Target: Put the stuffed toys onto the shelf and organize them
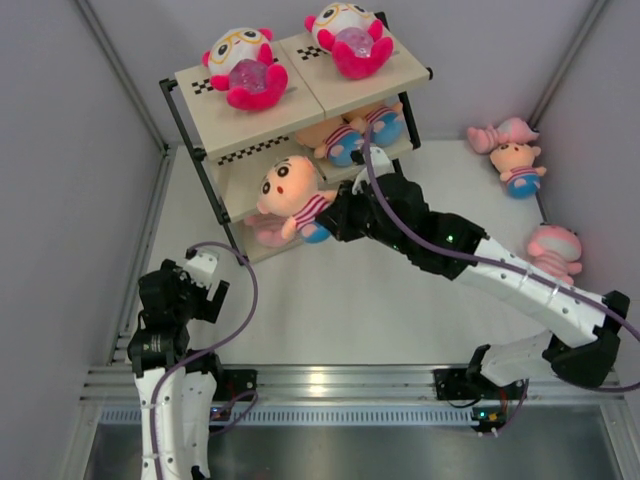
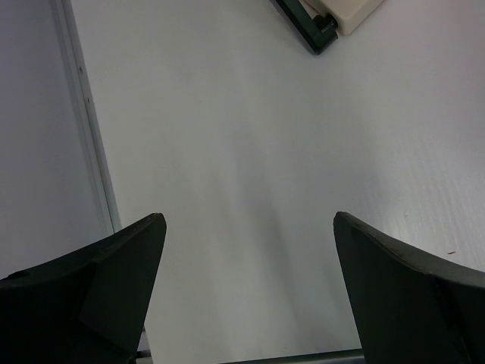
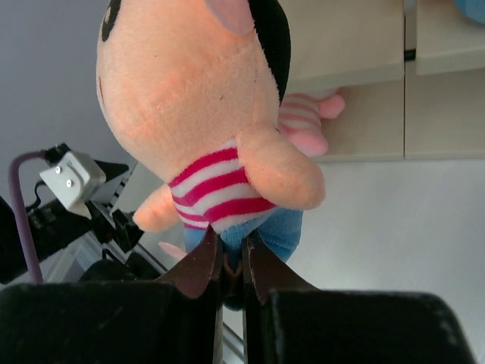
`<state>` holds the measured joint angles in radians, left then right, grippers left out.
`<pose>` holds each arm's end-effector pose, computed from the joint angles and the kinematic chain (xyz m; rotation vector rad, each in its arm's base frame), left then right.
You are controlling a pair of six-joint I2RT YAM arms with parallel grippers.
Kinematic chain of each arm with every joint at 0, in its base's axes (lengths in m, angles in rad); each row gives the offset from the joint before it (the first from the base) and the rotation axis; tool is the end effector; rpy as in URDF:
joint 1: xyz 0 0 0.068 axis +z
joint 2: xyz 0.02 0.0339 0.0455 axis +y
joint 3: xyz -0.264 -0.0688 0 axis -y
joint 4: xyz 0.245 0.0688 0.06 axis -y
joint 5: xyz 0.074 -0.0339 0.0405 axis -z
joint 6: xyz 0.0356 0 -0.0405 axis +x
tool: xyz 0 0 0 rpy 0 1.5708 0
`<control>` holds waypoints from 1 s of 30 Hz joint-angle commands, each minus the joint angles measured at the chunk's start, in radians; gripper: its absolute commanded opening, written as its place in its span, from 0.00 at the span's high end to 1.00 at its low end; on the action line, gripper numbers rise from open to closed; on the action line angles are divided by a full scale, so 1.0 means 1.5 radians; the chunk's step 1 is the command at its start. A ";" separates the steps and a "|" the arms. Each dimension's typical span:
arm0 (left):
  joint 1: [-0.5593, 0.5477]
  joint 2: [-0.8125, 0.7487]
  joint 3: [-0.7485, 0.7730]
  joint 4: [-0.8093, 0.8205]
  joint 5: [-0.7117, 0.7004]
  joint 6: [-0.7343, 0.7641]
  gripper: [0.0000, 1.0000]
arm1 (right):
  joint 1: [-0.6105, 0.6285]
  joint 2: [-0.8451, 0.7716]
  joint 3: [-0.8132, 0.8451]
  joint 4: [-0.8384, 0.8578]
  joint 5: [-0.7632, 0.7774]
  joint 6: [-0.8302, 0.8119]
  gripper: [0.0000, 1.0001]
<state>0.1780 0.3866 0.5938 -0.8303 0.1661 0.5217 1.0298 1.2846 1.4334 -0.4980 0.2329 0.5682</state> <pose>0.0911 0.0104 0.2585 0.4666 2.1418 0.2137 0.1517 0.2366 0.4252 -0.2977 1.9823 0.8394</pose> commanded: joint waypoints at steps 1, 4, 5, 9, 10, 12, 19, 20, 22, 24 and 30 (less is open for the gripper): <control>0.007 0.003 -0.005 0.036 -0.002 -0.004 0.01 | -0.035 0.064 0.090 0.068 0.004 -0.008 1.00; 0.006 0.003 -0.005 0.036 -0.002 -0.004 0.01 | -0.070 0.128 0.129 0.087 -0.041 0.009 1.00; 0.007 0.000 -0.005 0.036 0.000 -0.003 0.01 | -0.077 0.162 0.142 0.087 -0.048 0.018 1.00; 0.007 0.016 0.011 0.035 0.027 0.004 0.01 | -0.102 0.222 0.189 0.117 -0.044 0.036 1.00; 0.006 0.041 0.021 0.034 0.026 -0.002 0.01 | -0.104 0.235 0.197 0.125 -0.037 0.044 1.00; 0.006 0.073 0.069 0.032 0.021 -0.030 0.01 | -0.109 0.262 0.208 0.143 -0.031 0.050 1.00; 0.006 0.176 0.283 0.015 0.065 -0.082 0.01 | -0.121 0.337 0.260 0.168 -0.049 0.067 0.95; 0.006 0.182 0.328 0.015 0.066 -0.092 0.01 | -0.123 0.347 0.263 0.171 -0.052 0.069 0.94; 0.006 0.191 0.363 0.014 0.065 -0.115 0.01 | -0.127 0.353 0.265 0.187 -0.053 0.078 0.81; 0.007 0.189 0.390 0.015 0.085 -0.133 0.01 | -0.131 0.360 0.270 0.195 -0.054 0.084 0.59; 0.007 0.121 0.360 0.015 0.164 -0.147 0.01 | -0.136 0.334 0.263 0.181 -0.060 0.056 0.30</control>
<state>0.1829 0.6075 1.1557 -0.8154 0.3271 0.3386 0.8425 1.8225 1.7844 -0.2905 0.1585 0.6785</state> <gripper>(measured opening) 0.984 0.674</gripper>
